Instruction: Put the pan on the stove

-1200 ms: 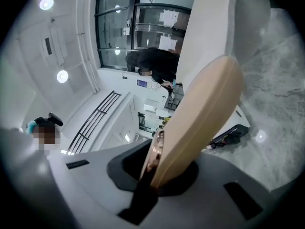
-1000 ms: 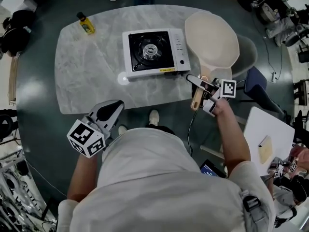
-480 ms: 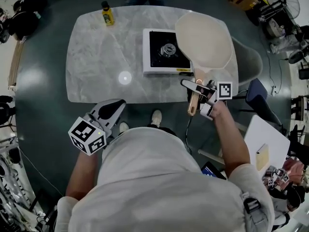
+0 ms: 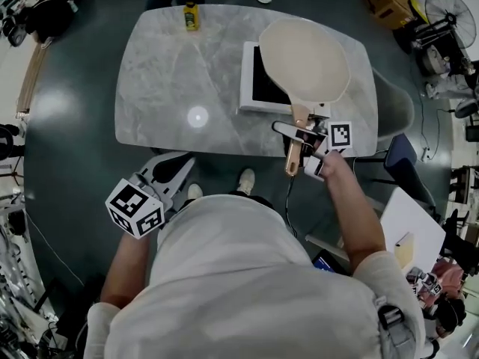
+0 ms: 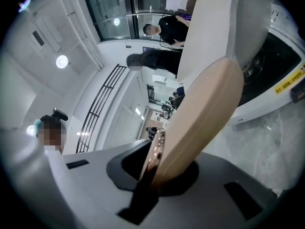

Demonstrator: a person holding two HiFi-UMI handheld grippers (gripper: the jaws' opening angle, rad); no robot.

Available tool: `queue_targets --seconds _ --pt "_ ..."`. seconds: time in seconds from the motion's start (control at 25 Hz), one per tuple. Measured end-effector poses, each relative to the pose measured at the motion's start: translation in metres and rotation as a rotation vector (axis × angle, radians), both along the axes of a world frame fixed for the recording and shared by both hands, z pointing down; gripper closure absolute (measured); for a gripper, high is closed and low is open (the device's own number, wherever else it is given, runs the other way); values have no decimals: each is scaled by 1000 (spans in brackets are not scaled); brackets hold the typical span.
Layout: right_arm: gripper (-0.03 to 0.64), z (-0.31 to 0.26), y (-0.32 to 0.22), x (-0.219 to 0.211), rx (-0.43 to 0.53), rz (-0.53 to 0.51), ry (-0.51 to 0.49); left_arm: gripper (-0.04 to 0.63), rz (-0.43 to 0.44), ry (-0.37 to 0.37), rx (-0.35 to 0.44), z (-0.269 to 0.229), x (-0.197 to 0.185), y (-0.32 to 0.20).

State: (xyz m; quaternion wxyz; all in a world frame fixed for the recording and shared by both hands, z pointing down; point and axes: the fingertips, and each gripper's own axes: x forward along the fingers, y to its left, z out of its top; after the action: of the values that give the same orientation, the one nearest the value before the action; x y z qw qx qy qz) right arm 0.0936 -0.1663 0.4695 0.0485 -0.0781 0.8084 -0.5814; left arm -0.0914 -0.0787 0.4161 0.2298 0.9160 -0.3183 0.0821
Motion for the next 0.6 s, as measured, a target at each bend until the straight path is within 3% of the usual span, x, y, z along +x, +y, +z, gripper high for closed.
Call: queue_targets --seconds 0.6 --pt "580 32 -5 -27 -30 -9 22 575 -26 0 -26 8 -23 12"
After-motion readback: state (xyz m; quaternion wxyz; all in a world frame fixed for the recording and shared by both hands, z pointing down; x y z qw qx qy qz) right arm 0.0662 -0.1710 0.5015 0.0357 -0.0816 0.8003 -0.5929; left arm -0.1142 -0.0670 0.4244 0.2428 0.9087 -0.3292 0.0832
